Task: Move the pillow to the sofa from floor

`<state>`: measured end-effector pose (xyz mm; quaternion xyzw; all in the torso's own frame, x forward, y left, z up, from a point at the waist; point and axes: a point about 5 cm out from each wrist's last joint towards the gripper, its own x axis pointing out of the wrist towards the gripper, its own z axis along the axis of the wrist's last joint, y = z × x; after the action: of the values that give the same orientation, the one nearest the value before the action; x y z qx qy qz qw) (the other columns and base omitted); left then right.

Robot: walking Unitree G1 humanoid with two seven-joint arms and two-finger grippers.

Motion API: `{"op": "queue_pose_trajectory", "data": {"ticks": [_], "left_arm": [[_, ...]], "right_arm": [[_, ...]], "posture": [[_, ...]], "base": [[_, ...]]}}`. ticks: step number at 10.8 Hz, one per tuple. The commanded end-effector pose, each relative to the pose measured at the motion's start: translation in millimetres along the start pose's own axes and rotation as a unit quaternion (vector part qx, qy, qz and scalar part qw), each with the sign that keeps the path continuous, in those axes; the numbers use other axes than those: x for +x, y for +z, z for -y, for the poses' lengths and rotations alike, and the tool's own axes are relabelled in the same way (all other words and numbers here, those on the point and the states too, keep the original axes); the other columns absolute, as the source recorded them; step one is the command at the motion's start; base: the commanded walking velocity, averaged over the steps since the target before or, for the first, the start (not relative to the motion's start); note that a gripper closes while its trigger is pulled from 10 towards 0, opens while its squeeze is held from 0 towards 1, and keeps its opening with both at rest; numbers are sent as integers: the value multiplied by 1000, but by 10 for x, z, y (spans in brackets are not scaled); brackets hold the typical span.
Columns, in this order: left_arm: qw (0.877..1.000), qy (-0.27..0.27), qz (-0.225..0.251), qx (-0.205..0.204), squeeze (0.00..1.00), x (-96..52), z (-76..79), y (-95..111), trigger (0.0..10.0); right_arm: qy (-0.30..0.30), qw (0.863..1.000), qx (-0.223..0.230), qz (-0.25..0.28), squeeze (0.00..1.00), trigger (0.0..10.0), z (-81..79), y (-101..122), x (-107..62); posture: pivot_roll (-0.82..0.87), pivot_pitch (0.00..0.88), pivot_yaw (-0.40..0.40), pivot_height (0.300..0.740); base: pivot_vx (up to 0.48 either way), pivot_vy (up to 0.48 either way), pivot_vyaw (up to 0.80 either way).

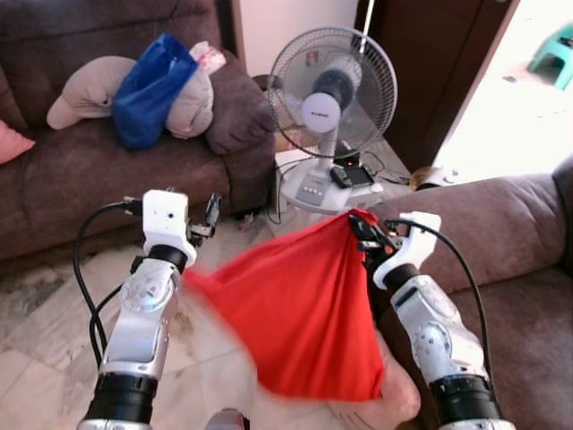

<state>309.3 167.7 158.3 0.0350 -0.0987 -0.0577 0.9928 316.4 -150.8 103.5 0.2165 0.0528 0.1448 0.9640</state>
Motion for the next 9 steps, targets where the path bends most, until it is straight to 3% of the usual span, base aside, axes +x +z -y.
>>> {"op": "queue_pose_trajectory", "data": {"ticks": [1,4,6,8,9], "left_arm": [[999,22,-16,-20,0,-75,-95,-58,10000],[998,47,-30,-40,0,-137,-232,-107,10000],[998,44,-28,-44,0,-114,-209,-88,10000],[998,42,-28,-49,0,-107,-195,-83,10000],[997,45,-28,-49,0,-110,-215,-81,10000]], "right_arm": [[-12,996,-16,82,0,10000,14,341,54],[-33,996,-18,85,0,10000,103,351,63],[7,996,-14,84,0,10000,-11,340,93],[88,993,-5,81,0,10000,-203,325,84],[169,983,-10,68,0,10000,-392,295,36]], "posture": [[149,0,-10,740],[155,0,-18,740],[152,0,-19,740],[150,0,-19,740],[152,0,-20,740]], "base": [[0,0,0],[0,0,0],[0,0,0],[0,0,0],[0,0,0]]}}
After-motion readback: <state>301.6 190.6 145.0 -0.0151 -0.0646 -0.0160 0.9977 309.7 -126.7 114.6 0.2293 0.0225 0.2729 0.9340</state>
